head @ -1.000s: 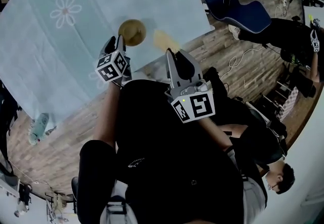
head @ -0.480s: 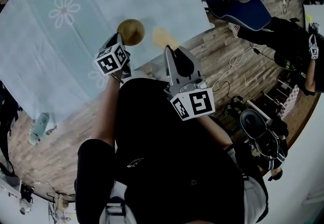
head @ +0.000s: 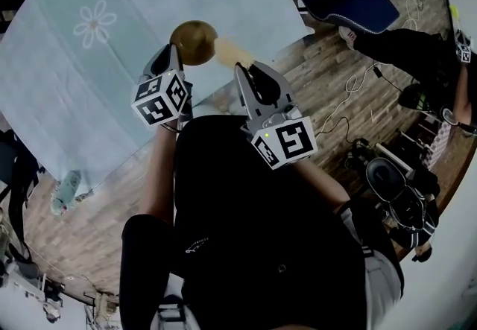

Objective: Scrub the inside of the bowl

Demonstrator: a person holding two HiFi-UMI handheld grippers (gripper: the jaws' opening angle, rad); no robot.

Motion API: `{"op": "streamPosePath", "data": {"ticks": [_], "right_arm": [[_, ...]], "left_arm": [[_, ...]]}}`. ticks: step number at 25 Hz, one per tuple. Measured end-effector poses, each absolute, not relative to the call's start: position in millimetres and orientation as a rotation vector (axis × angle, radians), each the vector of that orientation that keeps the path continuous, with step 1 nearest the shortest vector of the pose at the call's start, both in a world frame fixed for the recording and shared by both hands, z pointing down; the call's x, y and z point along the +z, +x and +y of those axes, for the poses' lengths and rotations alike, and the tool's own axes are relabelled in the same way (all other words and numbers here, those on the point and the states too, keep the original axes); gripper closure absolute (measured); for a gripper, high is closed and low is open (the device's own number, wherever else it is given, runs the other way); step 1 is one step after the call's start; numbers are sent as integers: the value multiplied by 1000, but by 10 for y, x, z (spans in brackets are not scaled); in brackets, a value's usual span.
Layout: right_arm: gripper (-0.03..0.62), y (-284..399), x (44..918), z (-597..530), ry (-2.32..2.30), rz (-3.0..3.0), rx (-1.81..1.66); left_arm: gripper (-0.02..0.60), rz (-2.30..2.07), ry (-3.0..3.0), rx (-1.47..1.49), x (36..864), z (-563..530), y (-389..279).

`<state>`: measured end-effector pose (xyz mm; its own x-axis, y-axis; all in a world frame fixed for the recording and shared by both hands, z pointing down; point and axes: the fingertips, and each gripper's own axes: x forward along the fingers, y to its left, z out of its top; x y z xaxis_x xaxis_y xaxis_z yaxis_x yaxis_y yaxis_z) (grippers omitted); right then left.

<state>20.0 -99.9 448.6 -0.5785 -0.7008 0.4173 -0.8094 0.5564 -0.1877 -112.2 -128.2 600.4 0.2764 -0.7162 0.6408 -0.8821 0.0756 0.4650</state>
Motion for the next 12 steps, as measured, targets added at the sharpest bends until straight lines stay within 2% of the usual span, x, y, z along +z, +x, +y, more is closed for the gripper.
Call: {"op": "streamPosePath", "data": {"ticks": [12], "right_arm": [[545, -115, 4208, -821, 982, -2681, 312]], "left_arm": [[560, -1362, 1831, 144, 4854, -1106, -901]]}}
